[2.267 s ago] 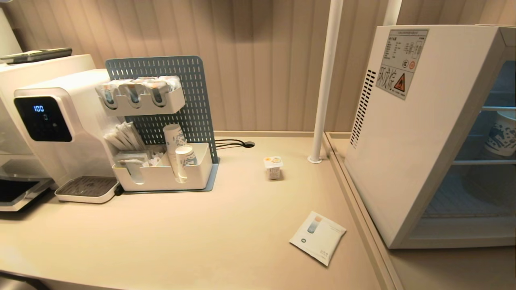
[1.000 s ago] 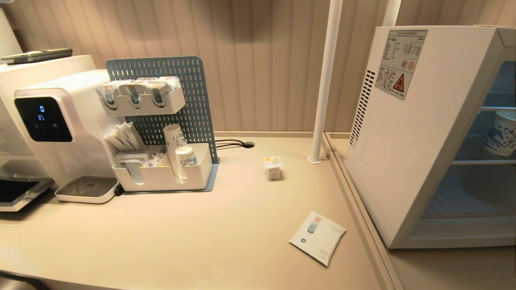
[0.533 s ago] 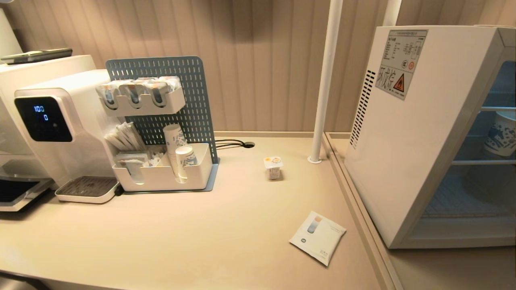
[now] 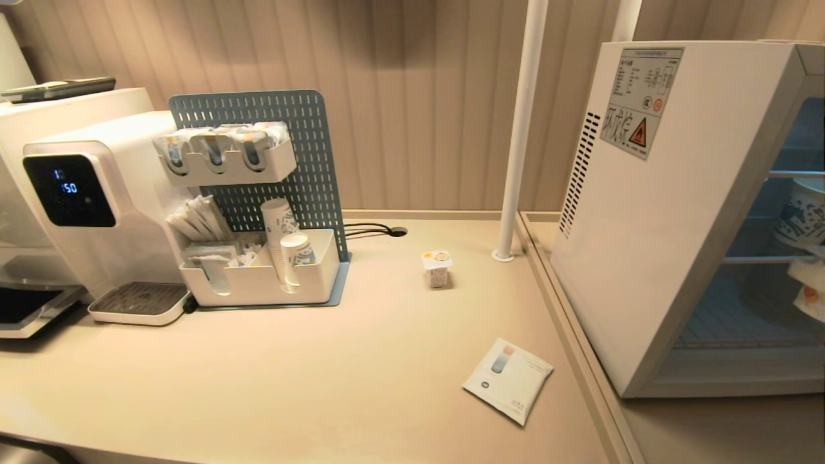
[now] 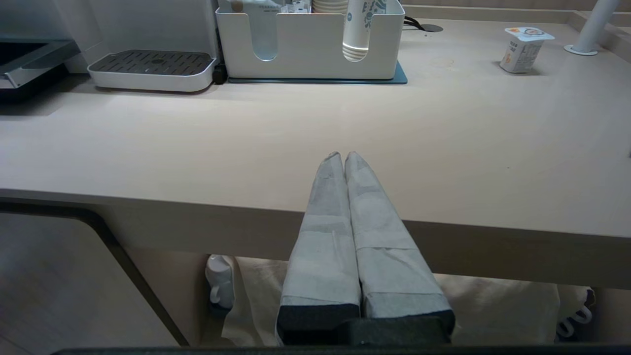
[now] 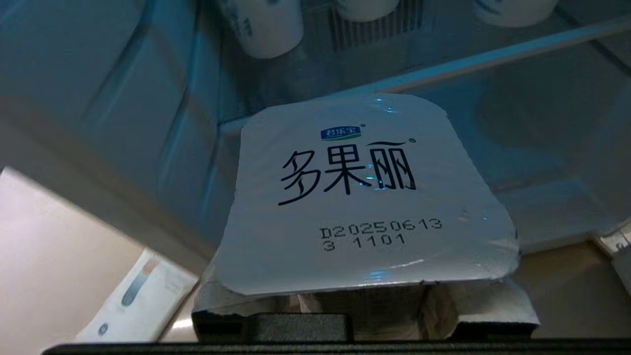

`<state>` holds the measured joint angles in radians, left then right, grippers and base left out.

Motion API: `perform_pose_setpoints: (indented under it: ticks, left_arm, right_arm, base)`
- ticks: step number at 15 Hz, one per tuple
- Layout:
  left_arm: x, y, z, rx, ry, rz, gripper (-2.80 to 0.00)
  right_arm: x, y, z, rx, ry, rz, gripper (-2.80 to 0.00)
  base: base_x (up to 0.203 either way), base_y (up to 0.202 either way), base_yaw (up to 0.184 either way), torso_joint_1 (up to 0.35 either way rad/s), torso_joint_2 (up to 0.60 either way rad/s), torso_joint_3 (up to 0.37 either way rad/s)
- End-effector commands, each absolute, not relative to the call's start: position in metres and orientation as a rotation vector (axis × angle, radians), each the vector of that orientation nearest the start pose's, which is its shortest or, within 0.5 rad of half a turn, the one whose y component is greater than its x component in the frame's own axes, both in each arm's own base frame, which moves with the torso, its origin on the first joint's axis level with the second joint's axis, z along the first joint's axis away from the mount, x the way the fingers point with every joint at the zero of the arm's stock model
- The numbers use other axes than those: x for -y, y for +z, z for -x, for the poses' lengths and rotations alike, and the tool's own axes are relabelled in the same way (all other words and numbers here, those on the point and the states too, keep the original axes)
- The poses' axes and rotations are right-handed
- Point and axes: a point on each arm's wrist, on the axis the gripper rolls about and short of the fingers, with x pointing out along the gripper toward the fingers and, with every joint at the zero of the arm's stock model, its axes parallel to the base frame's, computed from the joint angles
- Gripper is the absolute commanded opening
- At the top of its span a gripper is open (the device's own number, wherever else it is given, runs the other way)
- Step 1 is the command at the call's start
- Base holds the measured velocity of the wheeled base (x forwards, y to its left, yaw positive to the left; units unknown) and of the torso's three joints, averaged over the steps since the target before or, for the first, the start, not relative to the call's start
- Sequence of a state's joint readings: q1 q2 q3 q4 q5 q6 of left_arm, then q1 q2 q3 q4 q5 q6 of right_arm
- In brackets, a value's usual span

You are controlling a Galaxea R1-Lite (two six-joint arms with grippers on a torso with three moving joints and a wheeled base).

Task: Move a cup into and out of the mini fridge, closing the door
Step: Put the yoghurt in the freezer

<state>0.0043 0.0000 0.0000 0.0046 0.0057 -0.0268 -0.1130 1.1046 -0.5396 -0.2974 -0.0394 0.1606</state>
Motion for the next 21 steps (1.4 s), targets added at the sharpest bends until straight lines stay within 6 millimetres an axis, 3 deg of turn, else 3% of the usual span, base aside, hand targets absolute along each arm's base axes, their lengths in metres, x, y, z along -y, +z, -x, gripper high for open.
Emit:
perform_pose_setpoints:
  ticks: [1, 7, 11, 17, 21]
  left_arm:
    - [0.0, 0.075, 0.023, -0.008, 0.011, 0.028, -2.8]
    - [0.0, 0.075, 0.023, -0.008, 0.011, 0.028, -2.8]
    - [0.0, 0.075, 0.023, -0.008, 0.011, 0.028, -2.8]
    - [0.0, 0.074, 0.022, -0.009, 0.011, 0.028, -2.8]
    - [0.0, 0.075, 0.023, -0.008, 0.011, 0.028, -2.8]
  right_arm:
    - [0.026, 0.204, -0.182, -0.271, -0.192, -0.175, -2.8]
    - [0.035, 0.2, -0.225, -0.251, -0.179, -0.181, -2.8]
    - [0.041, 0.185, -0.247, -0.239, -0.137, -0.189, -2.8]
    - [0.046, 0.168, -0.272, -0.241, -0.114, -0.191, -2.8]
    - [0.046, 0.165, -0.277, -0.236, -0.108, -0.19, -2.8]
  base:
    - [0.0, 0.0, 0.0, 0.0, 0.0, 0.0]
    - [0.0, 0.0, 0.0, 0.0, 0.0, 0.0]
    - [0.0, 0.0, 0.0, 0.0, 0.0, 0.0]
    - [0.0, 0.0, 0.0, 0.0, 0.0, 0.0]
    - [0.0, 0.0, 0.0, 0.0, 0.0, 0.0]
